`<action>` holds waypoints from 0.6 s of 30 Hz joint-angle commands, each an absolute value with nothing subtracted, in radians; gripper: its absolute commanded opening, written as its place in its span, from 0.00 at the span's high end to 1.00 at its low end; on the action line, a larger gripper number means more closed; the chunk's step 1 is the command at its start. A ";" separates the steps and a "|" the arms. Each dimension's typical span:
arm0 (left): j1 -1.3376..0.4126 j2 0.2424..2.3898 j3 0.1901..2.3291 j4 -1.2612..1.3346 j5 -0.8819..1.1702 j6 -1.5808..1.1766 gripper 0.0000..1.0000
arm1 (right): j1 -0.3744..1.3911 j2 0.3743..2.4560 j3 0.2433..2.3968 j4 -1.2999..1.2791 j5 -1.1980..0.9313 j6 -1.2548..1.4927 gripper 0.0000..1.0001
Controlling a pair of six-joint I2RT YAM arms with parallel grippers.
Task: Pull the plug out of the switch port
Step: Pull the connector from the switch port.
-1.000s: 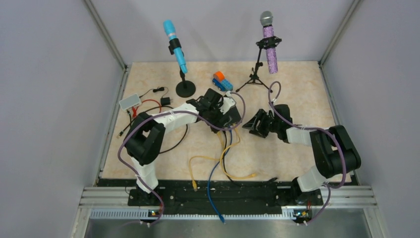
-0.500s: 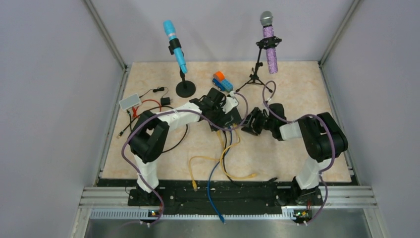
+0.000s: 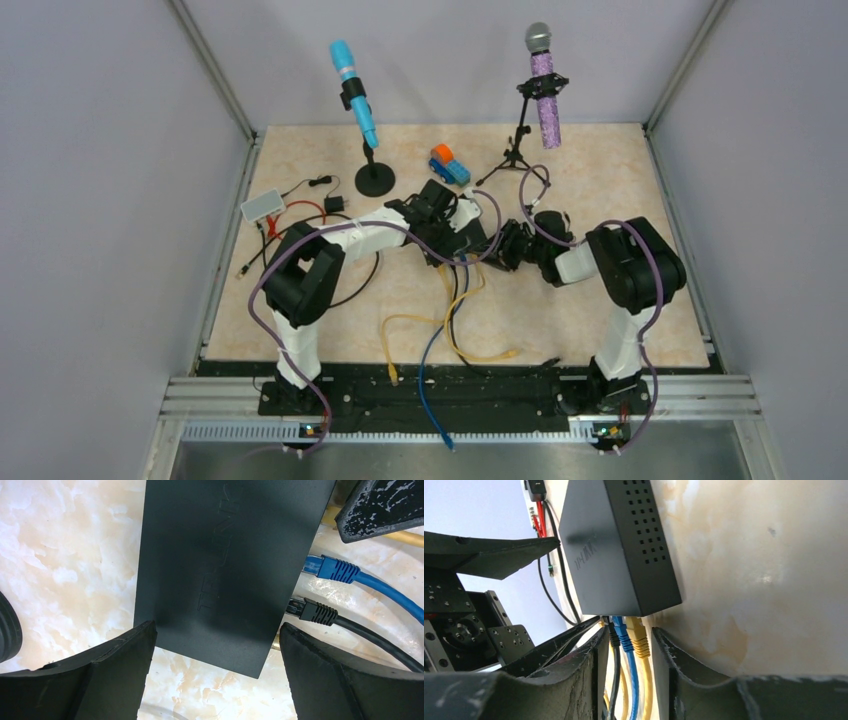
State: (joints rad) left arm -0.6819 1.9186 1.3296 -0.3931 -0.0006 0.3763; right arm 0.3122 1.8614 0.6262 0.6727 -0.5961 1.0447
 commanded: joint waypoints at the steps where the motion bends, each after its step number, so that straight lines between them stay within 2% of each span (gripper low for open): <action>1: -0.686 1.926 1.353 -0.404 -0.006 0.370 0.03 | 0.330 1.907 0.602 0.707 -0.572 1.049 0.65; 5: -0.689 1.936 1.363 -0.420 0.029 0.374 0.04 | 0.329 1.908 0.598 0.722 -0.559 1.056 0.69; 8: -0.690 1.941 1.364 -0.430 0.028 0.374 0.04 | 0.328 1.913 0.602 0.723 -0.552 1.058 0.65; 11: -0.690 1.946 1.367 -0.444 0.027 0.376 0.04 | 0.329 1.916 0.604 0.726 -0.533 1.067 0.65; 18: -0.692 1.946 1.368 -0.453 0.046 0.374 0.05 | 0.329 1.945 0.591 0.796 -0.517 1.123 0.70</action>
